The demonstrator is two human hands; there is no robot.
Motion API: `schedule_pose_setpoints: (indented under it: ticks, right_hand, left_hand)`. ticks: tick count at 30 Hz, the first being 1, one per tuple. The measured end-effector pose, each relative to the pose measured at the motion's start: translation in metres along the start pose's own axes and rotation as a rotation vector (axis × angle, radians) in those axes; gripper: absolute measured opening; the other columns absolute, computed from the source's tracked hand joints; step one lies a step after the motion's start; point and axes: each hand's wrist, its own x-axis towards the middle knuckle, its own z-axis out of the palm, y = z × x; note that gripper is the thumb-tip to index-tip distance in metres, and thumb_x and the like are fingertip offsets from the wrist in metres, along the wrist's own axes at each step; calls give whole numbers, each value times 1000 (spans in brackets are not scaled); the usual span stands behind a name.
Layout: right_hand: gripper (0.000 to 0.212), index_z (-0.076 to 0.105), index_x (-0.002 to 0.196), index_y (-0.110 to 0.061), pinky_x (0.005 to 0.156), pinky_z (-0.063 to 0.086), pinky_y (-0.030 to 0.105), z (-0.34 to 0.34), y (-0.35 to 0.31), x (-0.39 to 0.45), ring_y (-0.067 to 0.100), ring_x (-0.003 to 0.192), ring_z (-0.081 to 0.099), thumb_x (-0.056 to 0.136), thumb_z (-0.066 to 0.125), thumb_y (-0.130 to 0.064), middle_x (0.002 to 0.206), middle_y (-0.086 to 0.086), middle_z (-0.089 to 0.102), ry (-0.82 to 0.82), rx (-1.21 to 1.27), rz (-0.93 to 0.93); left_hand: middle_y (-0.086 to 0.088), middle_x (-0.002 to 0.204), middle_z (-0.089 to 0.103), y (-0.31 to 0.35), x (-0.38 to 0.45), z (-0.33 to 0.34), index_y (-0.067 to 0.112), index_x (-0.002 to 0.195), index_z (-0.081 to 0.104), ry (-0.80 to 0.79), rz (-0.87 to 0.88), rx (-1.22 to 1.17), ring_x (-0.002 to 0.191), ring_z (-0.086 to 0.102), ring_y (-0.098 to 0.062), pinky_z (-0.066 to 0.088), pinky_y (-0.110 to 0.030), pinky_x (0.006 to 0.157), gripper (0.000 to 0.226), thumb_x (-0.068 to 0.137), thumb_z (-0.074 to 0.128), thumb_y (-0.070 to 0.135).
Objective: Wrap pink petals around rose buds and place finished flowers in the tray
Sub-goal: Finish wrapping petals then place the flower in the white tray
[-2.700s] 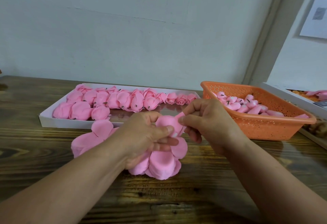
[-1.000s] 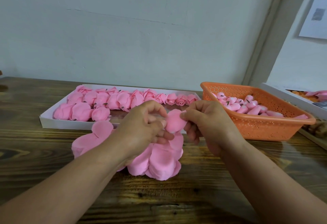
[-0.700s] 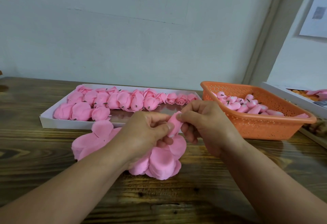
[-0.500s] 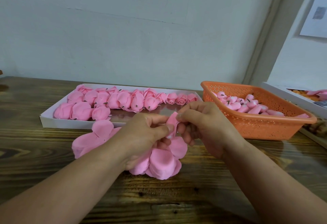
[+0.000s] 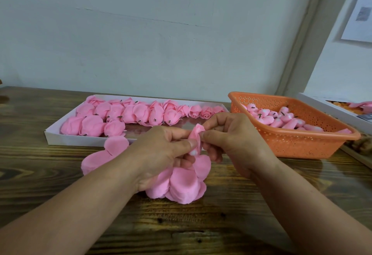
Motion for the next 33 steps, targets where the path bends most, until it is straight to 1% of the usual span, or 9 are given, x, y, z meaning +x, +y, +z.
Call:
schedule_pose_setpoints:
  ticks: [3,14,17,21,23,25,26,30,33]
  right_hand:
    - [16,57,69,-4,35,34,18,1,1,1,12,30,45,82,63,4,42,3,56,45,-21,-14]
    - [21,56,65,-8,34,31,16,9,1,0,9,29,42,83,68,-6,42,3,52,157,-147,-49]
    - [23,58,62,-11,38,32,18,9,0,-1,7,36,38,81,70,-6,47,4,50,173,-213,-103]
    - [22,60,61,-14,47,33,13,8,-2,-1,2,46,42,79,73,-9,51,-12,48,176,-388,-190]
    - [19,61,64,-11,47,37,22,7,-4,-1,3,48,44,81,70,-11,51,-9,51,141,-444,-187]
    - [17,61,68,-6,49,42,33,8,-5,-2,15,50,49,84,67,-11,56,11,57,100,-436,-169]
    - [18,61,68,-8,47,42,33,8,-6,-2,17,49,49,85,66,-11,56,15,57,96,-422,-166]
    - [21,58,65,-11,39,38,18,5,-7,-4,7,37,45,85,66,-7,44,-4,54,70,-254,-129]
    - [15,60,71,-8,40,37,17,2,-7,-3,6,37,45,81,65,1,43,-5,55,3,-165,-66]
  left_hand:
    - [-11,85,68,1,0,1,5,101,72,-11,6,1,75,59,-17,53,-23,68,18,91,58,4]
    - [-16,91,68,3,-3,3,2,99,71,-21,5,-7,76,60,-18,56,-23,71,16,90,58,4]
    - [-14,86,65,4,-4,4,3,91,71,-24,5,-29,74,58,-18,55,-20,66,14,90,57,5]
    - [-13,83,68,3,-3,6,3,93,73,9,-23,-64,64,59,-13,54,-19,61,13,85,62,5]
    - [-14,83,68,2,-3,6,2,95,73,19,-35,-71,62,59,-12,54,-19,60,15,83,64,6]
    - [-14,83,69,2,-2,5,2,95,74,19,-36,-75,61,60,-11,54,-19,59,18,80,66,8]
    - [-14,83,69,2,-2,5,3,95,74,17,-34,-77,61,60,-11,54,-19,59,21,77,67,10]
    - [-14,86,71,5,-2,3,3,94,75,2,-23,-101,63,60,-11,55,-19,61,34,64,69,19]
    - [-18,91,72,5,-3,2,3,96,74,-9,-25,-103,74,61,-19,56,-21,66,38,63,70,19]
